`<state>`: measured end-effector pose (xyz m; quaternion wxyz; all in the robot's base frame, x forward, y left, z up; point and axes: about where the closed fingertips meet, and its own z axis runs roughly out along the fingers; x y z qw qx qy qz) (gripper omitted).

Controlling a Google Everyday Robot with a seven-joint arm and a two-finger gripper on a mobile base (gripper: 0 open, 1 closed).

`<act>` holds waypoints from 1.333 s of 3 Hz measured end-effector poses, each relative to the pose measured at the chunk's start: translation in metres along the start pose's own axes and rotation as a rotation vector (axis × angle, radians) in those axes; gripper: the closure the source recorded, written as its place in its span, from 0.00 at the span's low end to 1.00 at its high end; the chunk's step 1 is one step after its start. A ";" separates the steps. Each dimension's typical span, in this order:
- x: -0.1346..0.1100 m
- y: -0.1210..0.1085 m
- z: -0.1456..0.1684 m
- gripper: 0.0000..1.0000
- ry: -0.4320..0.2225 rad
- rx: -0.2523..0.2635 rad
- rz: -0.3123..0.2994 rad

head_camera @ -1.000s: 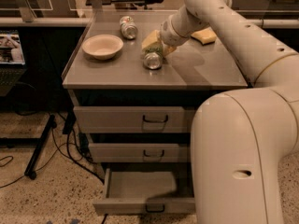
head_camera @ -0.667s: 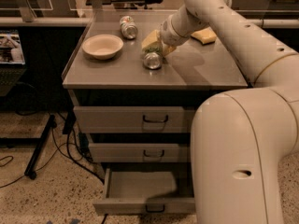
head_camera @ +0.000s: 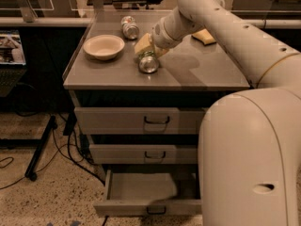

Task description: Place green can into bottom drawer

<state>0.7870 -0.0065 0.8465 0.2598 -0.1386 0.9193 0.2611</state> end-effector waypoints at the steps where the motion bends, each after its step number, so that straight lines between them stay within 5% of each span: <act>1: 0.014 0.022 -0.020 1.00 -0.027 -0.005 -0.085; 2: 0.043 0.058 -0.100 1.00 -0.144 0.020 -0.159; 3: 0.093 0.063 -0.135 1.00 -0.171 0.048 -0.164; 4: 0.125 0.052 -0.122 1.00 -0.114 0.062 -0.149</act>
Offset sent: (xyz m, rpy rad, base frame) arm -0.1755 -0.0293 0.0364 -0.0955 -0.1803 0.0705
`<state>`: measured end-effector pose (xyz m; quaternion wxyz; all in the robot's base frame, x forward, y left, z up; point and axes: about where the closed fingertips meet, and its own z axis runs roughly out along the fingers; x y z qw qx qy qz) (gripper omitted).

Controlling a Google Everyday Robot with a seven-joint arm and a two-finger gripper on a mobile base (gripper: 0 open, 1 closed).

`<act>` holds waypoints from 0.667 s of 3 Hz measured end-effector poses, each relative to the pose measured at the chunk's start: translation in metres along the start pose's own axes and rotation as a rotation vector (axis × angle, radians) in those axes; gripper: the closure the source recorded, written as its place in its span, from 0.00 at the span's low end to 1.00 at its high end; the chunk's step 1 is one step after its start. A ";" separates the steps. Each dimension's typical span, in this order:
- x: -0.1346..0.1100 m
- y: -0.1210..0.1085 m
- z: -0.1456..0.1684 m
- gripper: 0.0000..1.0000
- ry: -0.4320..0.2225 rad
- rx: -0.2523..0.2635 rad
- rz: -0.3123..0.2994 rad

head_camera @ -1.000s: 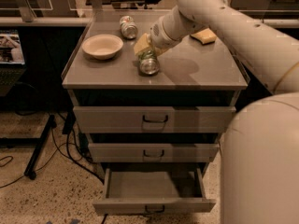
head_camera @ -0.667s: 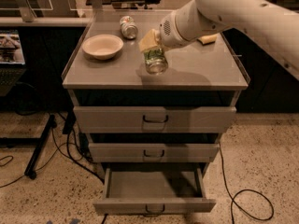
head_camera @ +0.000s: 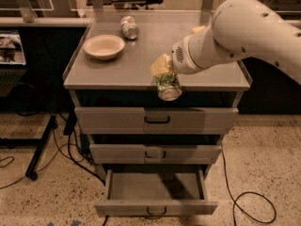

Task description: Place green can into bottom drawer

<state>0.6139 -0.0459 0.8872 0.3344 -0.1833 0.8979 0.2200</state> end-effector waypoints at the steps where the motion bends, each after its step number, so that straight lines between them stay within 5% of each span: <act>1: 0.001 0.001 0.002 1.00 -0.002 0.004 0.003; 2: 0.004 0.004 0.006 1.00 -0.007 0.018 0.012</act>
Offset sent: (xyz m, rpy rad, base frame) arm 0.0001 0.0087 -0.0136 -0.0047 -0.0015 -0.0473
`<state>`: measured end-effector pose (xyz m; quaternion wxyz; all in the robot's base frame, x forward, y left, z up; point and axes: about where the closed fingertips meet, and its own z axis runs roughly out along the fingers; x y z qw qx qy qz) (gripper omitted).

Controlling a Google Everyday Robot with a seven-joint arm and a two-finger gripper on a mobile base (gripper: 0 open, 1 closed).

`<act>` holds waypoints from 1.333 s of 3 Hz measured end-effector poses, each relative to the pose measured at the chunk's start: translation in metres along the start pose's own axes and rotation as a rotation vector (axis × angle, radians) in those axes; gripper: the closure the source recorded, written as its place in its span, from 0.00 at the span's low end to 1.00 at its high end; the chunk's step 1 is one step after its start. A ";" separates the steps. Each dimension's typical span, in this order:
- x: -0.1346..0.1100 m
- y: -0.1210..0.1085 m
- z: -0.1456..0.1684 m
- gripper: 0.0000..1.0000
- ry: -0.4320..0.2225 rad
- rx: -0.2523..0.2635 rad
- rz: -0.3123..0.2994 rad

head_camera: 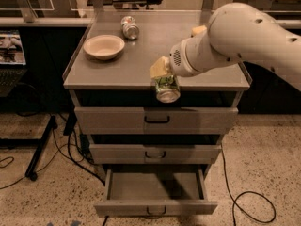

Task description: Place green can into bottom drawer

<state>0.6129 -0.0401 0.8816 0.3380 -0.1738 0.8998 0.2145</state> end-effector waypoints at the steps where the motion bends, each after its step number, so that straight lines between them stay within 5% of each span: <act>1: 0.034 -0.006 0.016 1.00 0.013 0.009 0.105; 4: 0.175 -0.023 0.079 1.00 0.117 -0.029 0.433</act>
Offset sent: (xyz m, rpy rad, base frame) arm -0.0679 -0.0133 -0.1642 0.1836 0.2937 -0.2307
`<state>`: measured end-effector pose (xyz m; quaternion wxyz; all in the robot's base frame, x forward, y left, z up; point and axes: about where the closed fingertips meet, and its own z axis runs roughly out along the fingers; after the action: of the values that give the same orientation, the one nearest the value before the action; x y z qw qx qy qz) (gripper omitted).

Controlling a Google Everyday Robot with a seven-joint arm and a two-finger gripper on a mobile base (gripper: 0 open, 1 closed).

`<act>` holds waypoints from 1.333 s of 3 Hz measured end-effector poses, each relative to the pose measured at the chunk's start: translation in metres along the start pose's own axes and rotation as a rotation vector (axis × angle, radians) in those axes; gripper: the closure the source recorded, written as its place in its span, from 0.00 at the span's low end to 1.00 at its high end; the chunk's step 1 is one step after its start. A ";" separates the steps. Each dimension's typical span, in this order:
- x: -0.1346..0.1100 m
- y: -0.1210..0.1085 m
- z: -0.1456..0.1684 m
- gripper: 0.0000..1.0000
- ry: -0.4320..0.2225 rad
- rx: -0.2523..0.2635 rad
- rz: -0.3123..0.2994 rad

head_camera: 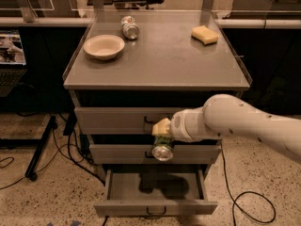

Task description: Place green can into bottom drawer

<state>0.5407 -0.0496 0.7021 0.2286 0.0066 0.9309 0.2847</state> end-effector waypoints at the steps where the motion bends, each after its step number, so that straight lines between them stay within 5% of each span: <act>1: 0.023 -0.023 0.019 1.00 0.007 0.032 0.073; 2: 0.043 -0.048 0.035 1.00 -0.016 0.106 0.145; 4: 0.052 -0.053 0.041 1.00 -0.016 0.122 0.192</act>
Offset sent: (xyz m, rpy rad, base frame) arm -0.0321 -0.0281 -0.1173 -0.0670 0.1333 -0.3004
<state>0.5180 -0.0652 0.6223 0.2066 0.1120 0.9398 0.2483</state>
